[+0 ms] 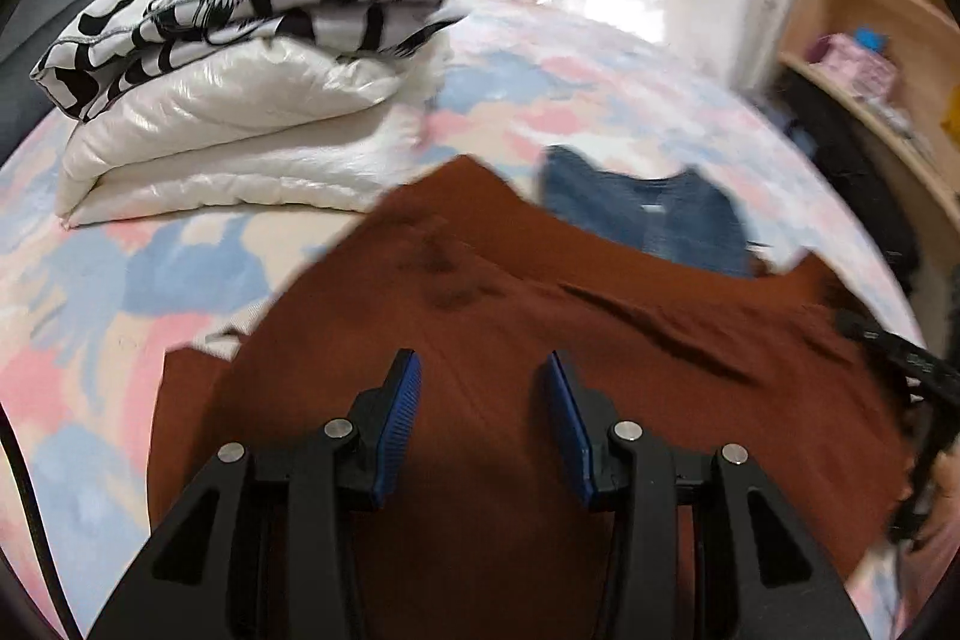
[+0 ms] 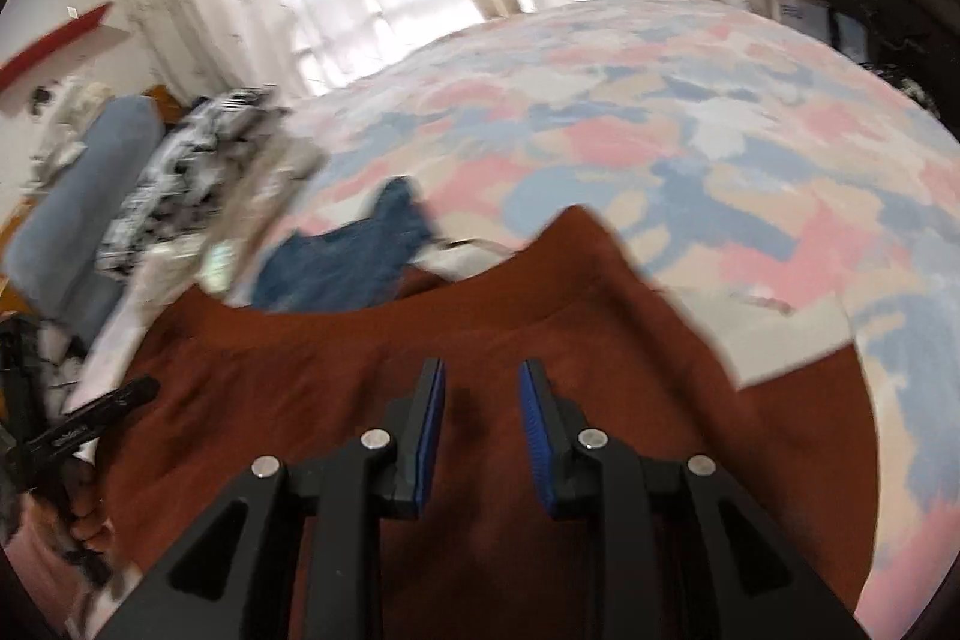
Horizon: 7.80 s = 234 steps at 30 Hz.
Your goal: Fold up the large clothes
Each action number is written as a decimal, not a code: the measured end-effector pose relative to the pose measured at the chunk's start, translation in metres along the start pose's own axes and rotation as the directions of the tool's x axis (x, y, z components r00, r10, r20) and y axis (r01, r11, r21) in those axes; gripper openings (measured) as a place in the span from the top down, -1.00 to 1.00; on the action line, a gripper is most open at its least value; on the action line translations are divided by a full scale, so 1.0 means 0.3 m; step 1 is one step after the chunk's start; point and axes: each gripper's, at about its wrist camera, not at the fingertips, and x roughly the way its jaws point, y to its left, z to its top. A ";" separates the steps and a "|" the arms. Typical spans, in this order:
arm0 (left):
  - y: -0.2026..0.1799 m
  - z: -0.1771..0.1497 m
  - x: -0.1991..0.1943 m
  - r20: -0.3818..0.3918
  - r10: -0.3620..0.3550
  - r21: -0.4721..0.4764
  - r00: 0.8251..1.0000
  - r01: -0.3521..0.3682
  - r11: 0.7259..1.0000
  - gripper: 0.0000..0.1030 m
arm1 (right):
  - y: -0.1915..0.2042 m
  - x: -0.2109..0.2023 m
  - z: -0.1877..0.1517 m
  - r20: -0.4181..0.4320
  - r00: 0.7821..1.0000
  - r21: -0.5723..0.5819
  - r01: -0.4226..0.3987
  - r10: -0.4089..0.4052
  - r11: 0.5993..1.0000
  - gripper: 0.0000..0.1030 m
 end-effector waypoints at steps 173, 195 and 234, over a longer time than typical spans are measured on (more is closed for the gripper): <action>-0.921 -0.270 -0.320 0.003 -0.110 0.161 0.994 0.108 0.981 -0.69 | -0.405 -0.520 -0.304 0.096 0.936 0.526 -0.337 0.339 0.781 -0.42; -0.909 -0.304 -0.111 0.039 -0.036 0.186 0.999 0.028 0.982 -0.58 | -0.513 -0.402 -0.405 0.042 0.958 0.569 -0.258 0.285 0.781 0.62; -0.785 0.020 0.076 -0.017 0.015 -0.062 1.000 -0.016 0.998 -0.63 | -0.506 -0.184 -0.068 -0.109 0.993 0.354 -0.006 0.048 0.935 0.57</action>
